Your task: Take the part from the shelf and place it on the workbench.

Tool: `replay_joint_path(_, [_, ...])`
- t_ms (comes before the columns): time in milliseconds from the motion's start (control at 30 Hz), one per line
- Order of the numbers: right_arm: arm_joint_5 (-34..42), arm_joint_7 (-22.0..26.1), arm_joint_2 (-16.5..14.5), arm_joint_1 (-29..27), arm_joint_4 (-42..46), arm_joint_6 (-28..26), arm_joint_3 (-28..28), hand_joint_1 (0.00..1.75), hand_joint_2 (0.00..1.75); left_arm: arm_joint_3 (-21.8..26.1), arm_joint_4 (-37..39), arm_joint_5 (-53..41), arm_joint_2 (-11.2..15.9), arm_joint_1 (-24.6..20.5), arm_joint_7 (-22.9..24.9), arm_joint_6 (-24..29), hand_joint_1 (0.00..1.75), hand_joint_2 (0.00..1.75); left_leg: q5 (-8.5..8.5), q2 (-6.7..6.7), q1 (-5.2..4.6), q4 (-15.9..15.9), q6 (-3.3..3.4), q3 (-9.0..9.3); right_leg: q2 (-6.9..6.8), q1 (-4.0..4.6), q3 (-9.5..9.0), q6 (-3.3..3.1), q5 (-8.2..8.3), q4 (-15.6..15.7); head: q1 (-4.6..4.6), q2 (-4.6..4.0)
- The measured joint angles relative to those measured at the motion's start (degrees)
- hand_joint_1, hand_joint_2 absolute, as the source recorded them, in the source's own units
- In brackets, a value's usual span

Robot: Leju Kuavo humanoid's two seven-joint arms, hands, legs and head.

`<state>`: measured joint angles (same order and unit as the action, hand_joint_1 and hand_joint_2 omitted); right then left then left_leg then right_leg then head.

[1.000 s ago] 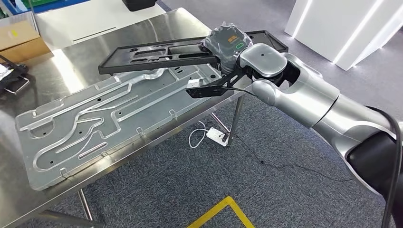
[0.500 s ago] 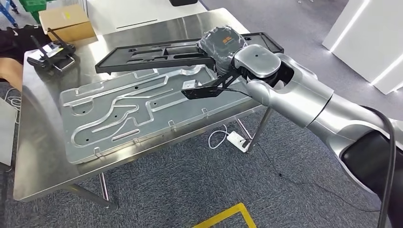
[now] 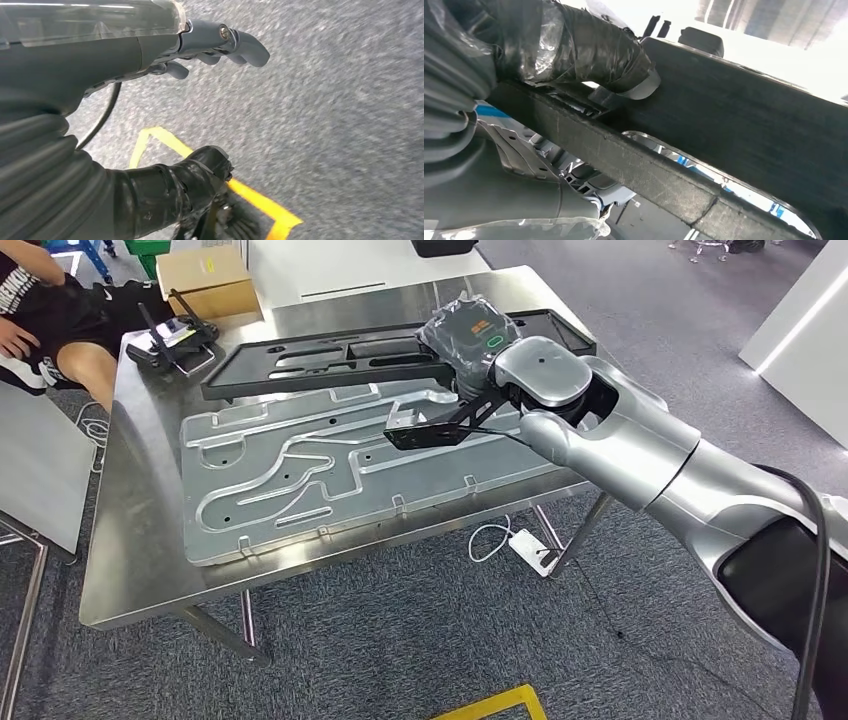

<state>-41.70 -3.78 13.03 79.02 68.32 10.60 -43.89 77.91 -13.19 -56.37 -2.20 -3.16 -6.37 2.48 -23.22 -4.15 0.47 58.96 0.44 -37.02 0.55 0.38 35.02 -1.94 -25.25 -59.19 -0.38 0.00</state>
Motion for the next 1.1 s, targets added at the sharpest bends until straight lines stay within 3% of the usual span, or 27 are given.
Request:
replay_joint_path(67, [0.0, 0.0, -0.1, 0.0, 0.0, -0.1, 0.0, 1.75, 1.75, 0.1, 0.0, 0.0, 0.0, 0.0, 0.1, 0.2, 0.0, 1.75, -1.9, 1.63, -0.07, 2.6, -0.51, -1.07, -0.45, -0.44, -0.64, -0.21, 0.51, 1.0, -0.02, 0.0])
replay_joint_path(167, [0.0, 0.0, -0.1, -0.2, -0.3, -0.1, 0.0, 1.75, 1.75, 0.2, 0.0, 0.0, 0.1, -0.1, 0.1, 0.4, 0.0, 1.75, -6.97, 3.42, 0.41, 12.8, -1.34, -5.57, -1.03, -0.65, -0.8, -0.34, 0.68, 1.2, -0.04, -0.01])
replay_joint_path(200, [0.0, 0.0, -0.2, -0.3, -0.3, -0.2, 0.0, 1.75, 1.75, 0.2, 0.0, 0.0, 0.1, -0.1, 0.2, 0.4, 0.0, 1.75, -7.5, 3.57, 0.62, 15.0, -1.63, -6.55, -1.19, -0.73, -0.8, -0.31, 0.66, 1.1, -0.04, -0.01])
replay_joint_path(233, [0.0, 0.0, -0.2, -0.5, -0.4, -0.2, 0.0, 1.75, 1.75, 0.2, 0.0, 0.0, 0.1, -0.1, 0.2, 0.4, 0.0, 1.75, -7.02, 3.69, 0.83, 15.3, -1.9, -6.61, -1.32, -0.83, -0.79, -0.22, 0.6, 1.1, -0.04, -0.01])
replay_joint_path(267, [0.0, 0.0, -0.2, -0.6, -0.4, -0.2, 0.0, 1.75, 1.75, 0.3, 0.0, 0.0, 0.1, -0.1, 0.2, 0.4, 0.0, 1.75, -5.55, 3.84, 1.03, 13.1, -2.14, -5.47, -1.43, -0.95, -0.79, -0.03, 0.47, 0.9, -0.04, 0.0])
replay_joint_path(333, [0.0, 0.0, -0.2, -0.7, -0.4, -0.2, 0.0, 1.75, 1.75, 0.3, 0.0, 0.0, 0.2, -0.1, 0.4, 0.6, 0.0, 1.75, -2.31, 4.31, 1.23, 5.5, -2.41, -1.34, -1.66, -1.12, -0.73, 0.64, 0.0, 0.3, -0.04, 0.0])
replay_joint_path(400, [0.0, 0.0, -0.1, -0.7, -0.5, -0.3, 0.0, 1.75, 1.75, 0.3, 0.0, 0.0, 0.2, -0.1, 0.8, 0.8, 0.0, 1.75, -1.17, 4.47, 1.05, 0.8, -1.9, 1.15, -1.82, -1.03, -0.53, 1.38, -0.4, -0.3, 0.01, 0.0])
replay_joint_path(500, [0.0, 0.0, -0.1, -0.7, -0.5, -0.4, 0.0, 1.75, 1.75, 0.3, 0.0, 0.0, 0.2, -0.1, 1.0, 1.1, 0.0, 1.75, -1.19, 4.2, 0.84, 0.1, -0.55, 1.28, -1.9, -0.99, -0.44, 2.24, -0.47, -0.4, 0.03, 0.0])
replay_joint_path(567, [0.0, 0.0, -0.1, -0.7, -0.5, -0.5, 0.2, 1.75, 1.75, 0.4, 0.0, 0.0, 0.2, -0.2, 0.9, 1.2, 0.0, 1.75, -0.93, 4.13, 1.0, -0.3, 0.25, 1.45, -1.56, -1.15, 0.34, 2.73, -1.88, -2.2, 0.04, 0.0])
replay_joint_path(667, [0.0, 0.0, -0.1, -0.9, -0.6, -0.6, 0.3, 1.75, 1.75, 0.4, 0.0, 0.0, 0.2, -0.2, 0.8, 1.4, 0.0, 1.75, -0.91, 3.97, 0.87, -0.4, 0.9, 1.51, -1.0, -1.22, 5.06, 3.07, -6.81, -12.3, 0.05, 0.0])
replay_joint_path(700, [0.0, 0.0, 0.0, -1.1, -0.7, -0.6, 0.3, 1.75, 1.75, 0.4, 0.0, 0.0, 0.2, -0.2, 0.7, 1.4, 0.0, 1.75, -0.94, 3.87, 0.79, -0.4, 0.95, 1.53, -0.93, -1.21, 6.57, 3.09, -7.66, -15.2, 0.05, 0.0])
replay_joint_path(733, [0.0, 0.0, 0.0, -1.3, -0.7, -0.6, 0.3, 1.75, 1.75, 0.4, 0.0, 0.0, 0.2, -0.2, 0.7, 1.4, 0.0, 1.75, -0.96, 3.77, 0.73, -0.4, 0.98, 1.56, -0.88, -1.2, 7.23, 3.04, -7.41, -16.3, 0.05, 0.0])
replay_joint_path(767, [0.0, 0.0, 0.0, -1.5, -0.8, -0.6, 0.3, 1.75, 1.75, 0.4, 0.0, 0.0, 0.2, -0.2, 0.6, 1.5, 0.0, 1.75, -0.98, 3.66, 0.7, -0.4, 0.97, 1.61, -0.85, -1.18, 6.8, 2.9, -6.13, -15.1, 0.05, 0.0])
replay_joint_path(833, [0.0, 0.0, 0.0, -1.6, -0.8, -0.6, 0.4, 1.75, 1.75, 0.4, 0.0, -0.1, 0.2, -0.2, 0.5, 1.6, 0.0, 1.75, -1.05, 3.46, 0.68, -0.3, 0.85, 1.73, -0.7, -1.11, 3.44, 2.39, -2.2, -7.6, 0.04, 0.0])
replay_joint_path(900, [0.0, 0.1, 0.1, -1.5, -0.8, -0.7, 0.4, 1.75, 1.75, 0.4, 0.0, -0.1, 0.2, -0.2, 0.3, 1.7, 0.0, 1.75, -1.12, 3.32, 0.53, -0.2, 0.52, 1.64, -0.51, -0.78, 0.58, 1.97, -0.22, -1.6, 0.04, 0.0])
replay_joint_path(967, [0.0, 0.1, 0.1, -1.6, -0.8, -0.7, 0.5, 1.75, 1.75, 0.4, 0.0, -0.1, 0.2, -0.2, 0.2, 1.7, 0.0, 1.75, -1.07, 3.26, 0.46, -0.2, -0.01, 1.52, -0.45, -0.4, 0.03, 1.73, -0.18, -0.4, 0.03, 0.0])
replay_joint_path(1033, [0.0, 0.2, 0.1, -1.7, -0.9, -0.7, 0.5, 1.75, 1.75, 0.4, 0.0, -0.1, 0.2, -0.1, 0.2, 1.7, 0.0, 1.75, -1.3, 3.29, 0.56, 0.0, -0.59, 1.4, -0.53, -0.6, -0.17, 1.23, 0.08, 0.0, 0.03, 0.0])
replay_joint_path(1100, [0.0, 0.2, 0.1, -1.7, -0.9, -0.7, 0.5, 1.75, 1.75, 0.4, 0.0, -0.1, 0.2, -0.1, 0.1, 1.7, 0.0, 1.75, -3.33, 3.54, 0.64, 3.1, -1.07, 0.08, -0.7, -0.91, -0.48, 0.56, 0.35, 0.5, 0.02, 0.0])
